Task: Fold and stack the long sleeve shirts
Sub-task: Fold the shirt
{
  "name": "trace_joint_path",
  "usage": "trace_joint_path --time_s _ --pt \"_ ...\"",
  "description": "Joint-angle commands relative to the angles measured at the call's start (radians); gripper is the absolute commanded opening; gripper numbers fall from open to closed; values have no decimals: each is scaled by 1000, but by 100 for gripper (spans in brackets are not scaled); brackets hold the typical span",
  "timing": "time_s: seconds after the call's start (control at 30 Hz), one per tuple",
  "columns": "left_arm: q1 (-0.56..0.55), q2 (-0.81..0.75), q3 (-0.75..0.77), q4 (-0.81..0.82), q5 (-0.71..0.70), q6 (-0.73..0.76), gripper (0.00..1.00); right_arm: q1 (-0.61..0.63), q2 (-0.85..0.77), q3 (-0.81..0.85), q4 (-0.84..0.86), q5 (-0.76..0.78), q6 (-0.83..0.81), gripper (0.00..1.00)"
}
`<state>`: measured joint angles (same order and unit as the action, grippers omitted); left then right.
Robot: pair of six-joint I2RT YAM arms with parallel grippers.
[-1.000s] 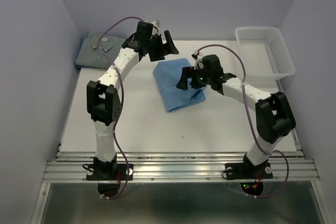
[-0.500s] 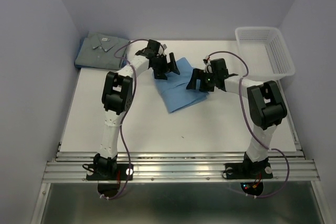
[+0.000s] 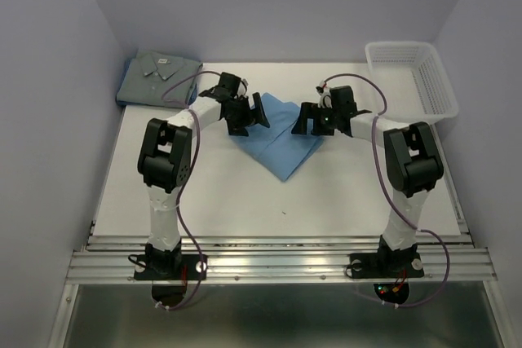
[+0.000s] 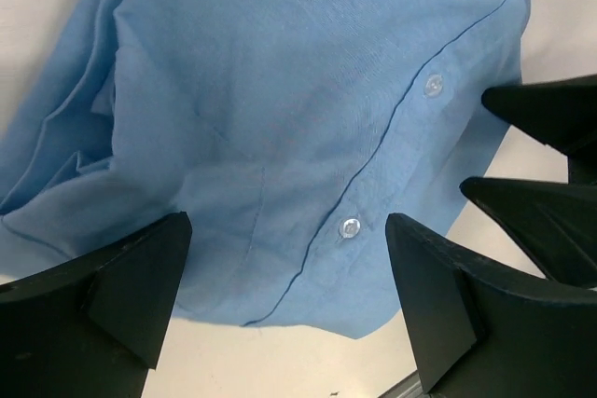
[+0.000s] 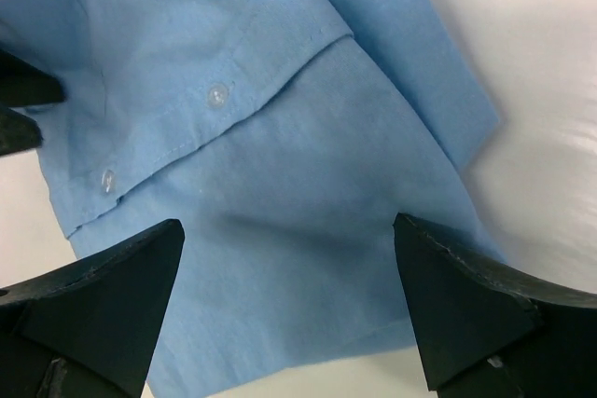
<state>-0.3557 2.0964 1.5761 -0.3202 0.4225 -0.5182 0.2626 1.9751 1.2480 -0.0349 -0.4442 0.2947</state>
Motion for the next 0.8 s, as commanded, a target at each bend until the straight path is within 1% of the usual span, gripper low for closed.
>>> trace_joint_path --time_s 0.0,0.07,0.17,0.2,0.27,0.47,0.5,0.6,0.7,0.77 --pt "0 -133 2 -45 -134 0 99 -10 -106 39 -119 -85 -78 100" --pt "1 -150 37 -60 -154 3 99 -10 -137 59 -109 -117 -86 100" --pt "1 -168 55 -60 -145 7 99 12 -160 96 -82 -192 -75 100" --pt "3 -171 50 -56 -119 10 99 26 -142 106 -53 -244 -60 100" --pt "3 -183 24 -37 -102 9 99 41 -102 163 -36 -289 -46 100" --pt "18 -182 -21 -13 -65 0 99 89 112 365 -5 -349 11 100" --pt "23 -182 -34 -5 -57 -5 99 89 140 428 4 -363 20 100" --pt "41 -176 -57 27 -16 -16 99 108 255 545 4 -401 50 100" --pt "47 -158 -62 39 -2 -14 99 109 358 623 12 -401 80 100" --pt "50 -139 -65 52 7 -11 99 109 405 695 18 -363 96 100"
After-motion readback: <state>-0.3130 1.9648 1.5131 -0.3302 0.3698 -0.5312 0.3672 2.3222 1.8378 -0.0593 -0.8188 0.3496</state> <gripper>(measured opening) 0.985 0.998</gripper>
